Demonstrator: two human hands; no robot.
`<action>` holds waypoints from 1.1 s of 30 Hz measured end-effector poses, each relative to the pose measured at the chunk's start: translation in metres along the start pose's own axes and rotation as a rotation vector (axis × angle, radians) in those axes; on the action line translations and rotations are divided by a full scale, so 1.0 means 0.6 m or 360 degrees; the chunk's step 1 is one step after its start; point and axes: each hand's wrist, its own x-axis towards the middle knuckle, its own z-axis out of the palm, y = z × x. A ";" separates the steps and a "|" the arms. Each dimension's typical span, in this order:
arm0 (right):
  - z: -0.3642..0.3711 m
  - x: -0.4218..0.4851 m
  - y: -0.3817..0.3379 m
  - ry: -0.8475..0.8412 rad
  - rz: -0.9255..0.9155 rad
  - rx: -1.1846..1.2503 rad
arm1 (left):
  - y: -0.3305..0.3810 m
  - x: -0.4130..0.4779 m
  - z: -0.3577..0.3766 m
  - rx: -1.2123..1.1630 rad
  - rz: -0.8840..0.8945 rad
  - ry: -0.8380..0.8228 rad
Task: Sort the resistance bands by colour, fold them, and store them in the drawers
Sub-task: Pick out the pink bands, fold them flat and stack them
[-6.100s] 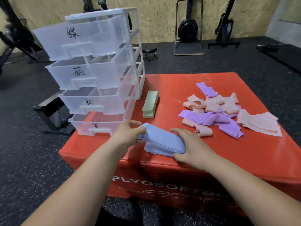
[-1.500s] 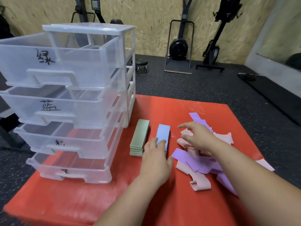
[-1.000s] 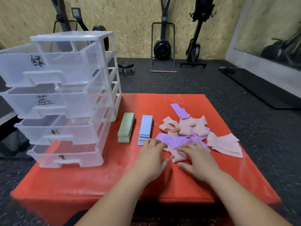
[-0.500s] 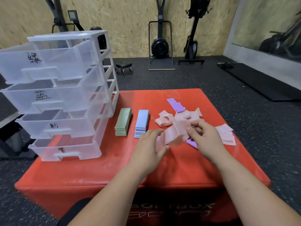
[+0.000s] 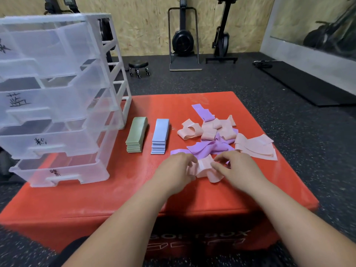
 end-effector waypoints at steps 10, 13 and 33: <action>0.005 0.022 -0.026 -0.0016 0.0165 0.0264 | -0.001 0.012 -0.001 -0.0184 0.0000 0.0070; -0.019 0.023 -0.046 0.0090 0.0057 0.0535 | 0.004 0.012 -0.019 -0.0404 0.0034 0.0231; -0.070 -0.017 -0.068 0.0048 -0.0191 0.1226 | -0.004 -0.020 -0.054 -0.0480 0.0155 -0.0138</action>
